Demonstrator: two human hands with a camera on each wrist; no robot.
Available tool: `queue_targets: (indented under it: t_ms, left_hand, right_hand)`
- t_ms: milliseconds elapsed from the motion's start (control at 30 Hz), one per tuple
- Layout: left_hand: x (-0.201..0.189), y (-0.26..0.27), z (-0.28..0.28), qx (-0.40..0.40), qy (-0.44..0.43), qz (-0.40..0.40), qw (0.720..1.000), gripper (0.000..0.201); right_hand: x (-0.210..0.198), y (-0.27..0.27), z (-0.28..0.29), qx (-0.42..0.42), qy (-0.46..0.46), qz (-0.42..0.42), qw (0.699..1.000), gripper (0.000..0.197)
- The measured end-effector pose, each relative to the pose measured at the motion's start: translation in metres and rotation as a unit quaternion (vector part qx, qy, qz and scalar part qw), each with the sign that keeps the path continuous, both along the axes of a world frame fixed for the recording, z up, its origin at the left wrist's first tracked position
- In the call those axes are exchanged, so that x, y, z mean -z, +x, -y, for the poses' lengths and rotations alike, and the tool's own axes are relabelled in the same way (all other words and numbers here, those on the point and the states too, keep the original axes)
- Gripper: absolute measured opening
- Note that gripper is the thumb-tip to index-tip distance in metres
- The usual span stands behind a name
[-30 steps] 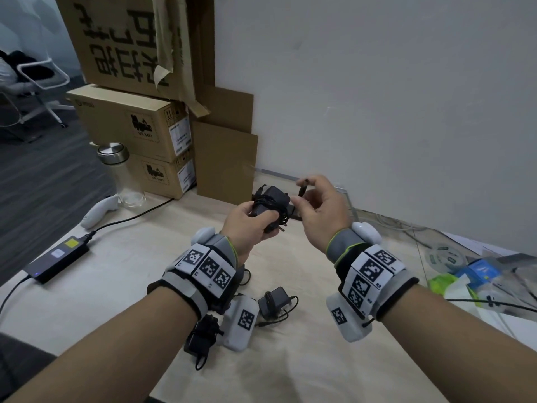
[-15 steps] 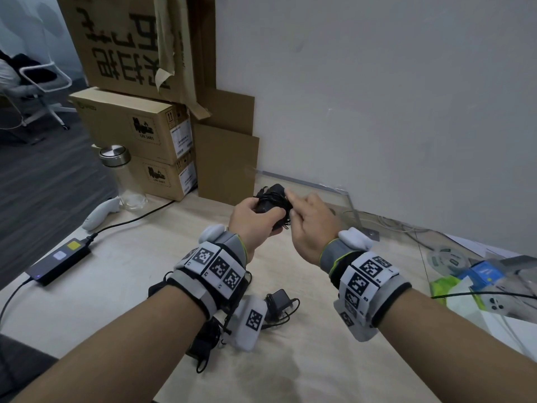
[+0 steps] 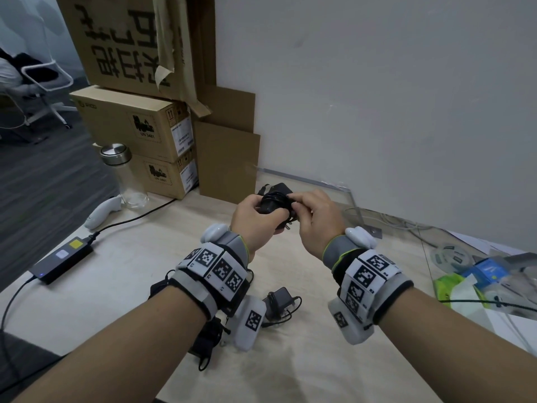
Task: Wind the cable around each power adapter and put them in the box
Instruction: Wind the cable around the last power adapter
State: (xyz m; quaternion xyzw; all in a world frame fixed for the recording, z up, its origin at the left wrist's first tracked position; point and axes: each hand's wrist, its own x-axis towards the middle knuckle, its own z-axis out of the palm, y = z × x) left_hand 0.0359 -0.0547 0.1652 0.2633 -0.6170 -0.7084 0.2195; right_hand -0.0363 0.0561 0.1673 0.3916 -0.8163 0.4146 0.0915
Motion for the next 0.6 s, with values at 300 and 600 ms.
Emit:
queue_targets:
  t_ms: [300, 600]
  left_hand:
    - [0.0016, -0.0034, -0.0020, 0.007, 0.013, 0.000, 1.000, 0.019]
    - [0.0049, -0.0054, 0.0046, 0.010, 0.009, -0.003, 1.000, 0.013]
  right_hand:
    - [-0.0010, 0.0018, 0.0048, 0.025, -0.038, -0.003, 0.999, 0.025]
    - [-0.0056, 0.0076, -0.0012, -0.049, -0.038, 0.000, 0.998, 0.030]
